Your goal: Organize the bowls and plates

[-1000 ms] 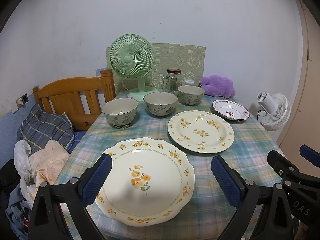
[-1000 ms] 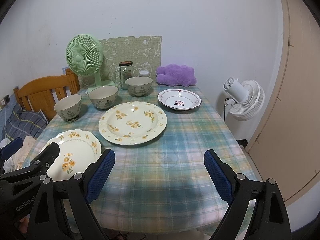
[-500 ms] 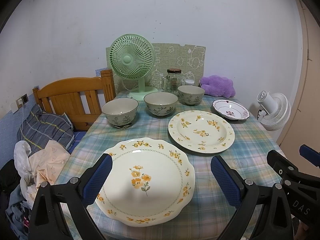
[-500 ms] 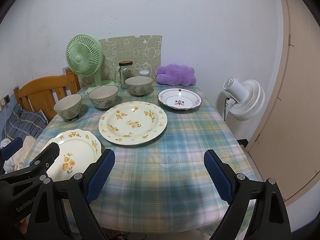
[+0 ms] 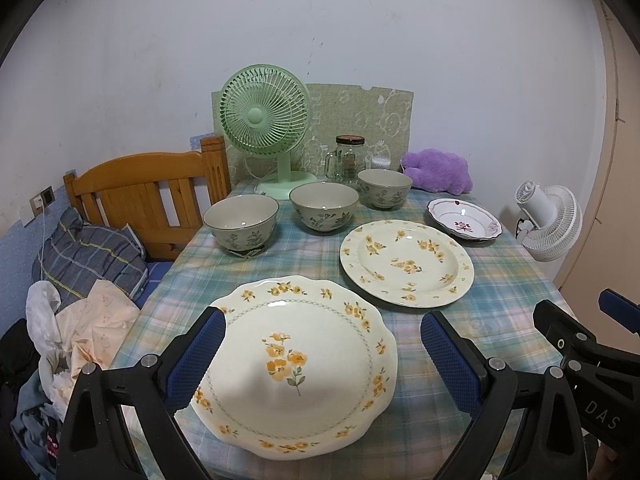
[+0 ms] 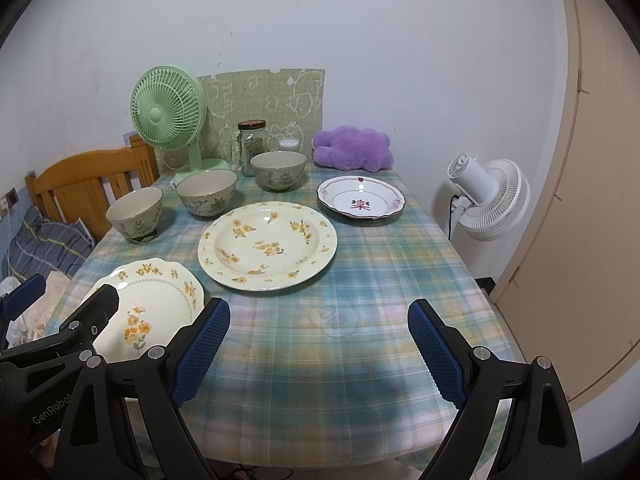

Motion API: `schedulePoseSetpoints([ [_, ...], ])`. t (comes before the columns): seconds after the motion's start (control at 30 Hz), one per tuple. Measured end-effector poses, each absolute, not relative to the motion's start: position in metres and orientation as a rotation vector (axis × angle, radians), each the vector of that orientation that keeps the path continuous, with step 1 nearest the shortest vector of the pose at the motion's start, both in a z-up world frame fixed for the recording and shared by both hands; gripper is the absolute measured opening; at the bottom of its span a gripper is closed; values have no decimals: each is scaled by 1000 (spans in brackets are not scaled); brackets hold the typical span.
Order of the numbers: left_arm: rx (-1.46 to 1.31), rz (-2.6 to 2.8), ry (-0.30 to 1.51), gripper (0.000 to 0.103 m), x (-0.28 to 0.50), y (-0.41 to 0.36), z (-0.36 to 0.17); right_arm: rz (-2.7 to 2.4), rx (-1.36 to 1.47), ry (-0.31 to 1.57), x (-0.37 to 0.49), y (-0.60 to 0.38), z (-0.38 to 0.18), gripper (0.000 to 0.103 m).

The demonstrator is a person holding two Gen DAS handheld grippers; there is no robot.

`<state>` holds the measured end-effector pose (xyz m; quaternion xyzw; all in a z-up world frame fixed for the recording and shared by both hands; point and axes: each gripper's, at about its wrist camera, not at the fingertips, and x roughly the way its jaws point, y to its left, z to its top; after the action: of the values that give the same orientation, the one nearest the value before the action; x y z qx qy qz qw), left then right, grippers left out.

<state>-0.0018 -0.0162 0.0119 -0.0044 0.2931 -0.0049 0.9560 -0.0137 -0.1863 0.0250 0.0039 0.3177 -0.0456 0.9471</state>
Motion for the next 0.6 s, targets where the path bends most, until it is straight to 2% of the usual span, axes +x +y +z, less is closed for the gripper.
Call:
schedulePoseSetpoints([
  [0.6, 6, 14, 696, 89, 57, 55, -5, -27, 4, 744, 43, -119, 11, 89],
])
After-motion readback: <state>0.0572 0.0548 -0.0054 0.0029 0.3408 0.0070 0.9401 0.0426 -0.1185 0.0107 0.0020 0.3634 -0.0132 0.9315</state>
